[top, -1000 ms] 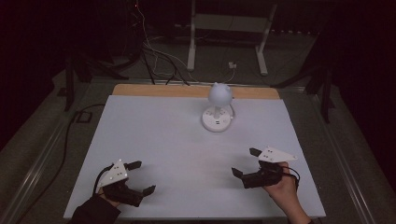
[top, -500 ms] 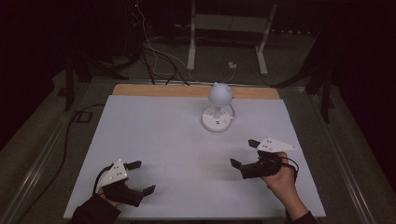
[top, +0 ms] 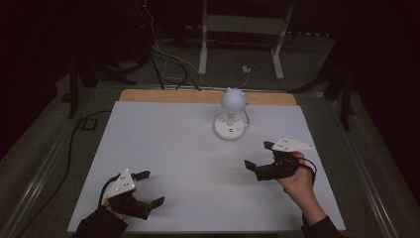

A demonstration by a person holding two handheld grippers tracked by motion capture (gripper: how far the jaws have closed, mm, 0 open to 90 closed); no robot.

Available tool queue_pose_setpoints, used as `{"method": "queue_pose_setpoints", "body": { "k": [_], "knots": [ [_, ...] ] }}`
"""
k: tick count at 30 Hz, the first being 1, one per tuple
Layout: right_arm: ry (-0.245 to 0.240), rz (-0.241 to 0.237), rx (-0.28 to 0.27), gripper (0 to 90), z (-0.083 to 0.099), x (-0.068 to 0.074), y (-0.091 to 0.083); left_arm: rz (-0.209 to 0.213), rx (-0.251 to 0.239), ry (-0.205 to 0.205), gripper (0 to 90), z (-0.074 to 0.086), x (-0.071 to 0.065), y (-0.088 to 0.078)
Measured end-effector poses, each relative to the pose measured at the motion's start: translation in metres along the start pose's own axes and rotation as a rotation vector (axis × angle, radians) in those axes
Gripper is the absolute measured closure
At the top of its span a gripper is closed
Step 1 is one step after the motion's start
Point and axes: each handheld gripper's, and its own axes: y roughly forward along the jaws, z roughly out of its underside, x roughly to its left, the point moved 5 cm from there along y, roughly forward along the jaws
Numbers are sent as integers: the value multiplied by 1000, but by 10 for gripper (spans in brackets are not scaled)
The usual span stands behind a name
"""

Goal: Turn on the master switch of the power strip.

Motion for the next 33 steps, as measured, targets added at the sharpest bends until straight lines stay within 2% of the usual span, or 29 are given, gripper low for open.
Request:
{"method": "queue_pose_setpoints", "body": {
  "k": [8,16,25,33],
  "knots": [
    [-1,-14,16,0,-6,-4,7,-2,-1,0,0,0,0,0],
    [-25,11,19,0,-16,-9,16,0,-2,-1,0,0,0,0],
    [-21,28,11,0,-26,-17,25,1,-4,-1,1,0,0,0],
    [-20,32,33,0,-33,-27,34,0,-2,-1,0,0,0,0]
  ]
}}
